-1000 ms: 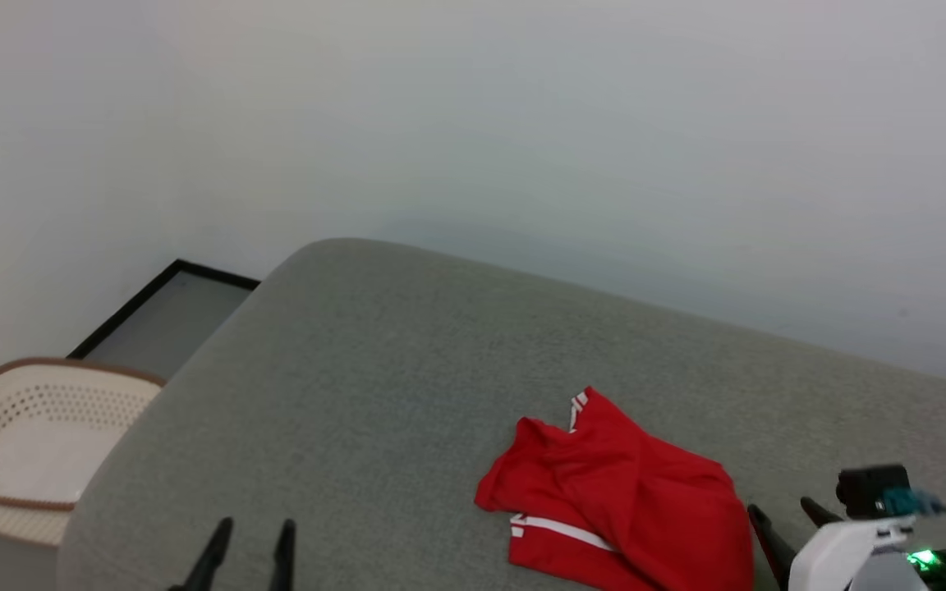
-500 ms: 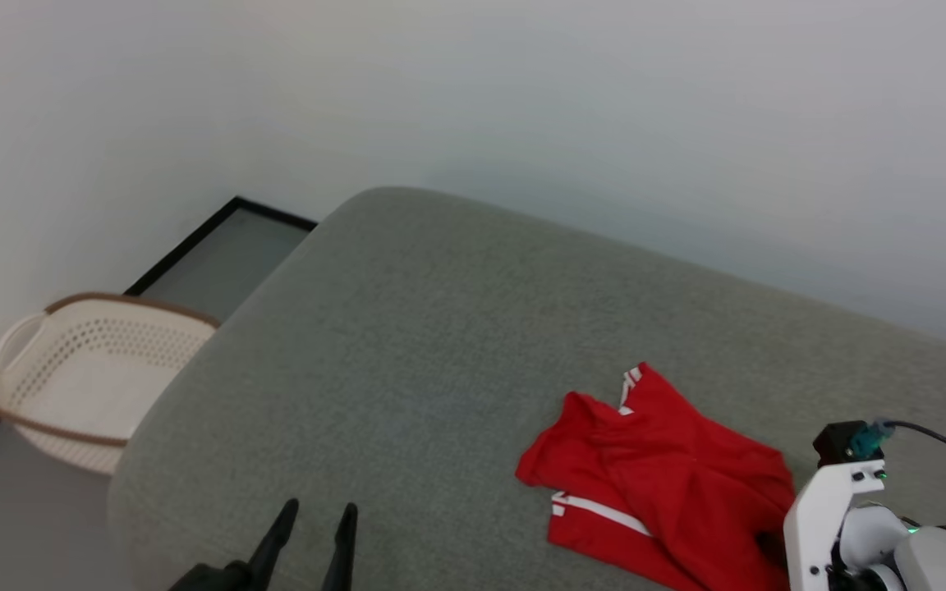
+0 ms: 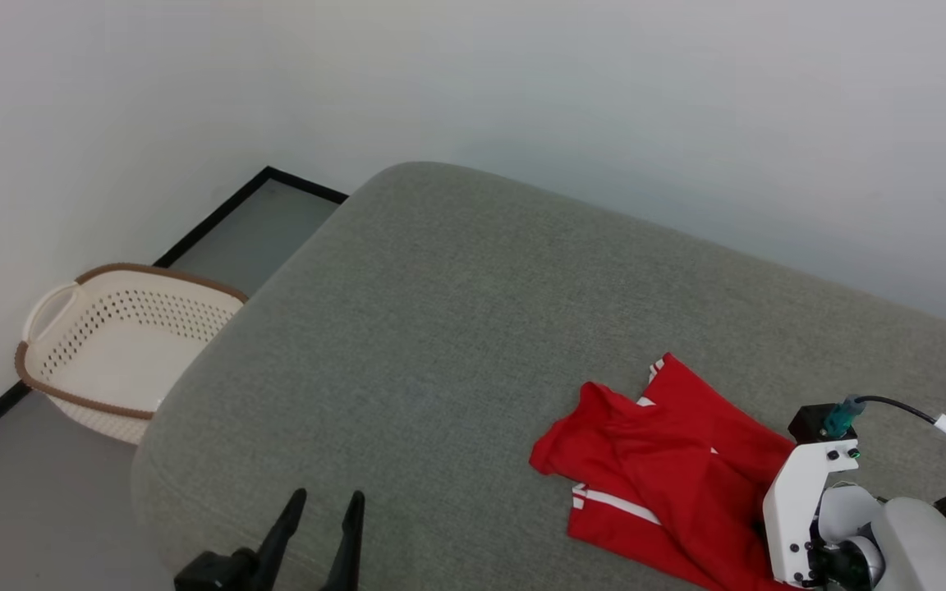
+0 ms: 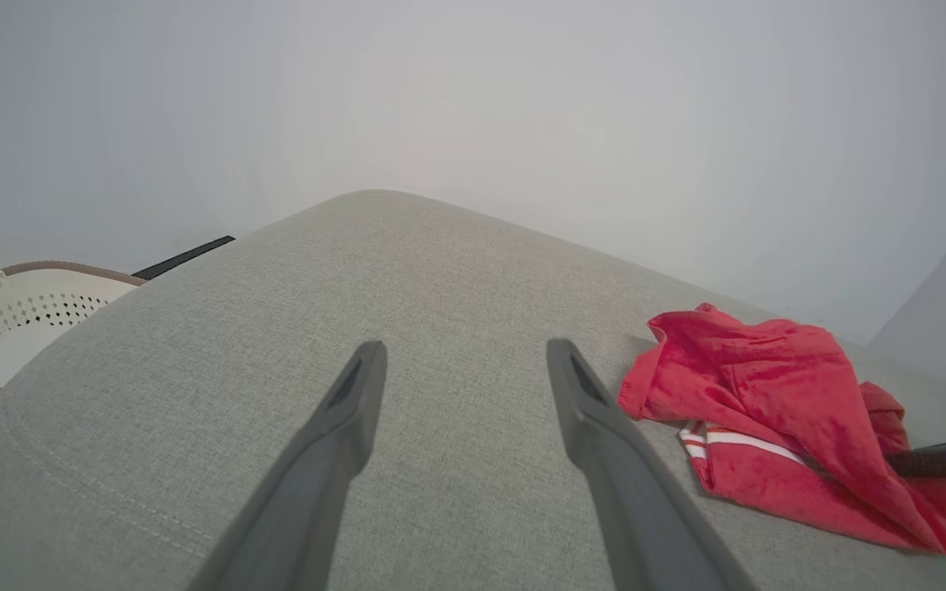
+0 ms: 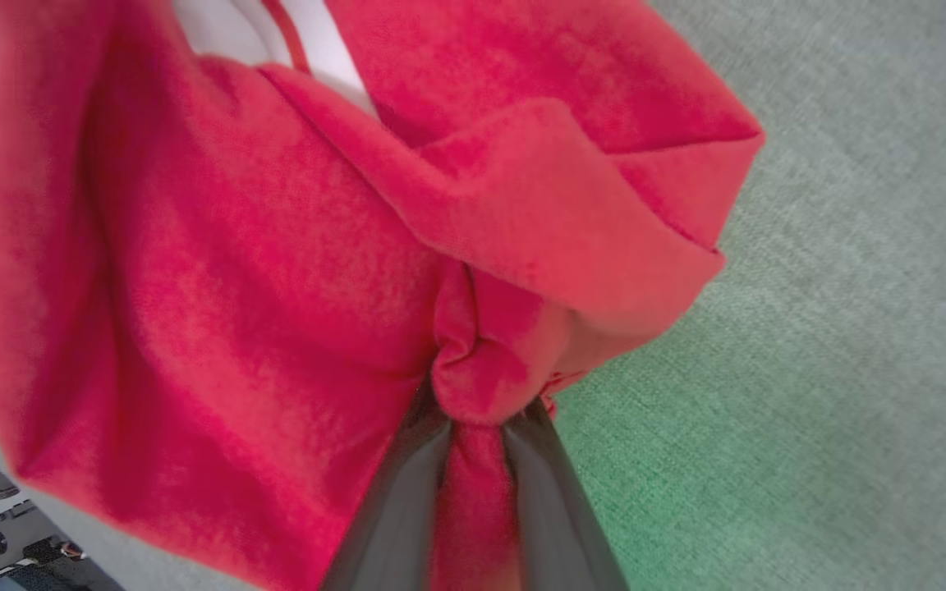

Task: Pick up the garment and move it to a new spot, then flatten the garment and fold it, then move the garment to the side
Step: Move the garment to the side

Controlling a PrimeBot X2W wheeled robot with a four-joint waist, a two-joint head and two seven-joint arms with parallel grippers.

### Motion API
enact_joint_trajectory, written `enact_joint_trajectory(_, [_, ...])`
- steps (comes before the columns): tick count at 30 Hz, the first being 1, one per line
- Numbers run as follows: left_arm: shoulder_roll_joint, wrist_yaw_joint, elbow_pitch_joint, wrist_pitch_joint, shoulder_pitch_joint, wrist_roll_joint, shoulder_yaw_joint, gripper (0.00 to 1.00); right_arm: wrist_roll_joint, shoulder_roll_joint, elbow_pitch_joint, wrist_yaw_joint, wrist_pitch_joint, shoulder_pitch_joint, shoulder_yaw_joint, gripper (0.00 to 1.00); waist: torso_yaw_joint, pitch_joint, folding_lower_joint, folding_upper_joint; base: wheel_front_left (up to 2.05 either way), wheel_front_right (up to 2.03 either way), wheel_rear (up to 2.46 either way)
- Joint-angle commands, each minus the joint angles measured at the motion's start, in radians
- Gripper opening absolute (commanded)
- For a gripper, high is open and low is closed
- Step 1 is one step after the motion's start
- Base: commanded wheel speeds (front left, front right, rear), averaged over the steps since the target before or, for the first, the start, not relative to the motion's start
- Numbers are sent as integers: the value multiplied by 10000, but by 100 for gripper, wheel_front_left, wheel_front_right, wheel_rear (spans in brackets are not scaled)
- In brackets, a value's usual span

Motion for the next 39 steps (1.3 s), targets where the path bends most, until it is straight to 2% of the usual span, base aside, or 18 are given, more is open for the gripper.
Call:
enact_joint_trajectory(1, [52,-1,16,5,-70,-38,48,100,106,-245,205,-22,-76,-3,36,0,-63,-78,0,0,0,0,0])
enact_joint_trajectory(14, [325,-1,162,6,-192,-249,-76,100,604,-1235,137,-19,-1102,-666,127,0,-470,-544,0,0,0,0,0])
enact_joint_trajectory(26, [580,-1,438,6,-305,-455,-583,100,1036,-2139,33,-17,-1280,-828,500,0,-892,-939,0,0,0,0,0])
enact_joint_trajectory(39, [802,-1,363,6,-1028,-737,-1030,100,1336,-3111,-398,-17,-1300,-1292,792,0,-2449,-109,0,0,0,0,0])
